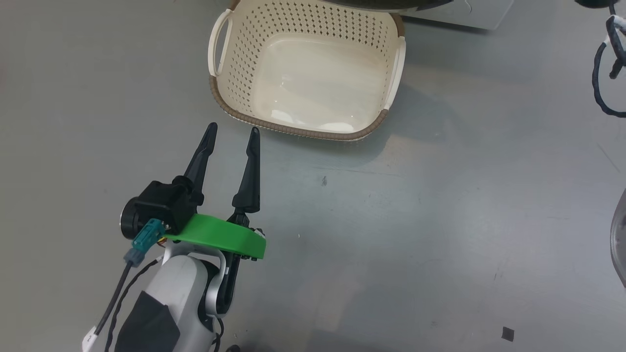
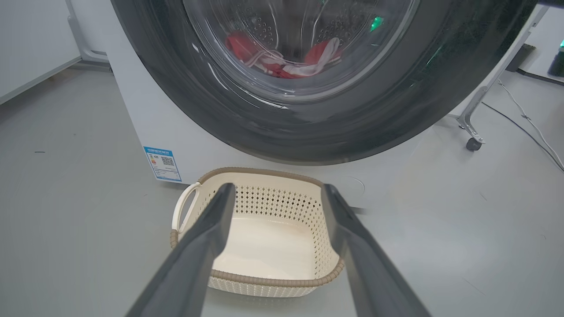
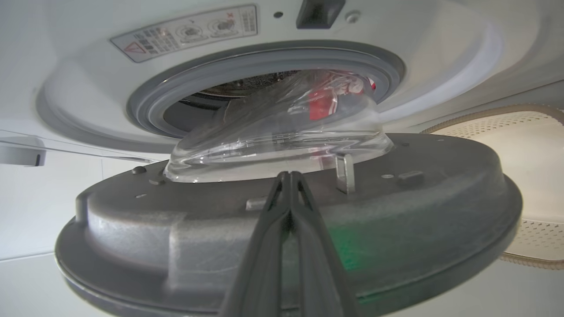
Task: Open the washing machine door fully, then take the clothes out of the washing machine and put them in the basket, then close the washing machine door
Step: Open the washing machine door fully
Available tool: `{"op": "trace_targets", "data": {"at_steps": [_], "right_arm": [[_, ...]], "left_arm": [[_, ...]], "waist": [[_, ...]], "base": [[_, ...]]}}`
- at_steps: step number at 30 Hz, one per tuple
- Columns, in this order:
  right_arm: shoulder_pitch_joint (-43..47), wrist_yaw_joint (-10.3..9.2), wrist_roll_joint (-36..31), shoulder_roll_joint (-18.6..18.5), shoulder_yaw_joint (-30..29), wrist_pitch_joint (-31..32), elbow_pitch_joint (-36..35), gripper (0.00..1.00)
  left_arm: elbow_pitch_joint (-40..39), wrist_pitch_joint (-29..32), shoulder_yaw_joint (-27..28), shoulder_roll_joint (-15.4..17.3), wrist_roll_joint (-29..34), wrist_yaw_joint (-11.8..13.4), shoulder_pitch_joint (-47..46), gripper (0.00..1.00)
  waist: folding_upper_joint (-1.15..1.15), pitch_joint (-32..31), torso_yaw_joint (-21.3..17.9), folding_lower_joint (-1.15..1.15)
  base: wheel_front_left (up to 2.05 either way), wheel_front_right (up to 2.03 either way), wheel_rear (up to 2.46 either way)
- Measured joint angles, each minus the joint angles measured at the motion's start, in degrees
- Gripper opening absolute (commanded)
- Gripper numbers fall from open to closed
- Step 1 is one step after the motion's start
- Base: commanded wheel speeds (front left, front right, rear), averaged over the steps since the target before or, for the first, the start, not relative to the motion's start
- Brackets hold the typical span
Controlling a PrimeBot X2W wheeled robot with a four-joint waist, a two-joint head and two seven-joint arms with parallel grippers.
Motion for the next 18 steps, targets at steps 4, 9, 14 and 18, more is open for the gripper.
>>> {"op": "trace_targets", "data": {"at_steps": [4,9,14,18], "right_arm": [[0.9,0.00,0.4,0.2,0.6,1.0,0.1,0.00],[2.0,0.00,0.5,0.6,1.0,1.7,0.1,0.00],[3.1,0.00,0.5,0.9,1.6,2.7,0.1,0.00],[3.4,0.00,0.5,1.0,1.9,2.9,0.1,0.00]], "left_arm": [[0.1,0.0,0.0,0.0,0.0,0.0,0.1,1.00],[0.2,0.0,0.0,0.0,0.0,0.0,0.1,1.00],[0.3,0.0,0.3,0.0,0.1,0.0,0.5,1.00],[0.4,0.0,0.4,0.0,0.4,0.0,0.7,1.00]], "waist": [[0.00,-0.6,-0.2,0.00],[0.00,-1.1,-0.4,0.00],[0.00,-1.8,-0.5,0.00],[0.00,-2.1,-0.6,0.00]], "base": [[0.00,0.00,0.00],[0.00,0.00,0.00],[0.00,0.00,0.00],[0.00,0.00,0.00]]}}
